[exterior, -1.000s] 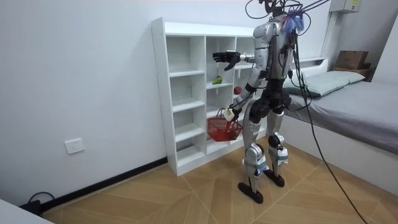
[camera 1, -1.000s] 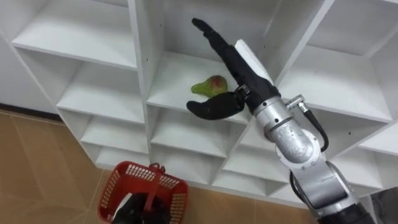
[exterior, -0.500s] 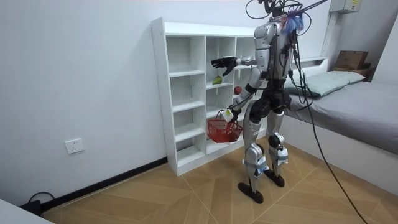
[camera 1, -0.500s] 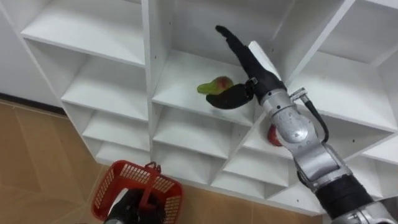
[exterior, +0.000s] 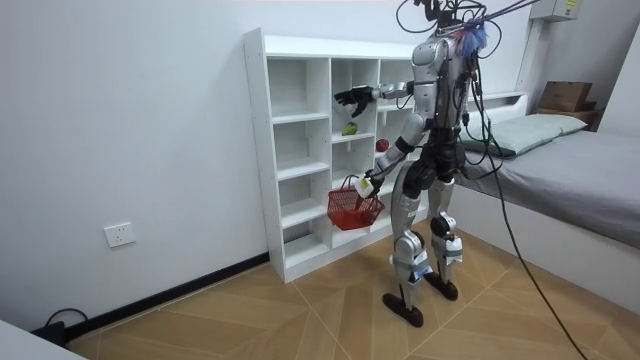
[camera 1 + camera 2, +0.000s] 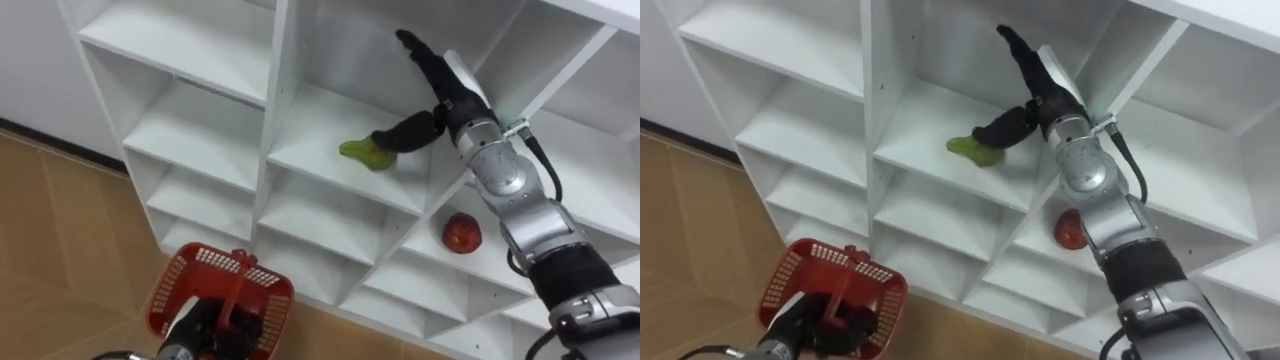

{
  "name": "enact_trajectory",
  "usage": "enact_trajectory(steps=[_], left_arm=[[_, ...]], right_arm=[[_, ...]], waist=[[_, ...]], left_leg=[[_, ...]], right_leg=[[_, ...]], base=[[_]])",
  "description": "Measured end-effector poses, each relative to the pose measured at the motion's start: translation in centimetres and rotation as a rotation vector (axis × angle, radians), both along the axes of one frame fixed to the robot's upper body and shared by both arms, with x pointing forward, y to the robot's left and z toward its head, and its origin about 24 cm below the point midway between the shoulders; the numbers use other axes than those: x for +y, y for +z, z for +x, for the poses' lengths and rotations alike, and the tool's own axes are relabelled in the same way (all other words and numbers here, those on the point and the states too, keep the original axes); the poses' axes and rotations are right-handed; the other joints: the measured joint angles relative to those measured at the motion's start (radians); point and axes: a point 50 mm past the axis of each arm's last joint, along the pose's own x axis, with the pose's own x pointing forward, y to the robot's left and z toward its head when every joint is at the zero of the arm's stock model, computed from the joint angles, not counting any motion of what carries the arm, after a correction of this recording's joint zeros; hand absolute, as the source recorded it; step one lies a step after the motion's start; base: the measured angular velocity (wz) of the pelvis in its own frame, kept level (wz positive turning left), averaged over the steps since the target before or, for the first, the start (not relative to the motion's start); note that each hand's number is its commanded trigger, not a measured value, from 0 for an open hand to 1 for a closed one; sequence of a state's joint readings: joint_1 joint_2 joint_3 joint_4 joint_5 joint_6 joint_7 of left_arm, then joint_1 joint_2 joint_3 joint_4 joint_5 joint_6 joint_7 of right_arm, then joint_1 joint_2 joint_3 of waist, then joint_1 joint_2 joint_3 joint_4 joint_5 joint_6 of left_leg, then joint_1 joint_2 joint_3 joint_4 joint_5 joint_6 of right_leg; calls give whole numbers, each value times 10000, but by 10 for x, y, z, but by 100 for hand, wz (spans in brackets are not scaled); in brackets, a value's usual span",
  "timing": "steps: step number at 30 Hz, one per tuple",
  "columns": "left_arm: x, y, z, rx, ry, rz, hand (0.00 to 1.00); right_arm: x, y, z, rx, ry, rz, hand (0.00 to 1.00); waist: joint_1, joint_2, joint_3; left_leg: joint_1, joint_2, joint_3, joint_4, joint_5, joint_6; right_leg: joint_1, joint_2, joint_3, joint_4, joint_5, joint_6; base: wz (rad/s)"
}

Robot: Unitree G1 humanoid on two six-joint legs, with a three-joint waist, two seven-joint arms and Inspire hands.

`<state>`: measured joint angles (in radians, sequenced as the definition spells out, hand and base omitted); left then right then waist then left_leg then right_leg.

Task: Collect fruits from the closet

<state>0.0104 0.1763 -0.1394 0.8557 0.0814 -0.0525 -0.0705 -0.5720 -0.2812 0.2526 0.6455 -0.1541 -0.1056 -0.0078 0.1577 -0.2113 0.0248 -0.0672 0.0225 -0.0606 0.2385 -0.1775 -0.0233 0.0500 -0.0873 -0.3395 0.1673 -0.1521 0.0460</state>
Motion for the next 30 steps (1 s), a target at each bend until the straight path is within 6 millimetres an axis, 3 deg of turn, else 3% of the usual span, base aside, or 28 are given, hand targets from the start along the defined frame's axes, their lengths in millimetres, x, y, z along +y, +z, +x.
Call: enact_trajectory(steps=[4, 11, 17, 30], left_arm=[[-1, -1, -1, 172, -103, -132, 100], [-2, -2, -2, 267, -184, -222, 100], [-1, -4, -4, 469, -268, -296, 100], [1, -6, -8, 691, -388, -151, 100]], right_arm=[[-8, -1, 0, 263, -58, -267, 0], [-11, -1, 1, 349, -43, -403, 0], [-14, -5, 4, 651, -112, -449, 0], [-21, -14, 4, 1090, -377, -545, 0]], waist=[[120, 2, 2], [150, -27, 14], [186, -157, 82], [306, -213, 106]], left_leg=[[-227, 1, -145, 145, 3, -8], [-444, -12, -198, 302, 9, -17], [-559, -20, -206, 358, 9, -17], [-683, -43, -281, 406, 21, -14]], right_leg=[[-72, 17, -201, 5, 0, 0], [-199, 21, -213, 20, 0, -1], [-277, 22, -211, 32, 8, -12], [-323, 24, -226, 31, 26, -38]], base=[[10], [1], [0], [0]])
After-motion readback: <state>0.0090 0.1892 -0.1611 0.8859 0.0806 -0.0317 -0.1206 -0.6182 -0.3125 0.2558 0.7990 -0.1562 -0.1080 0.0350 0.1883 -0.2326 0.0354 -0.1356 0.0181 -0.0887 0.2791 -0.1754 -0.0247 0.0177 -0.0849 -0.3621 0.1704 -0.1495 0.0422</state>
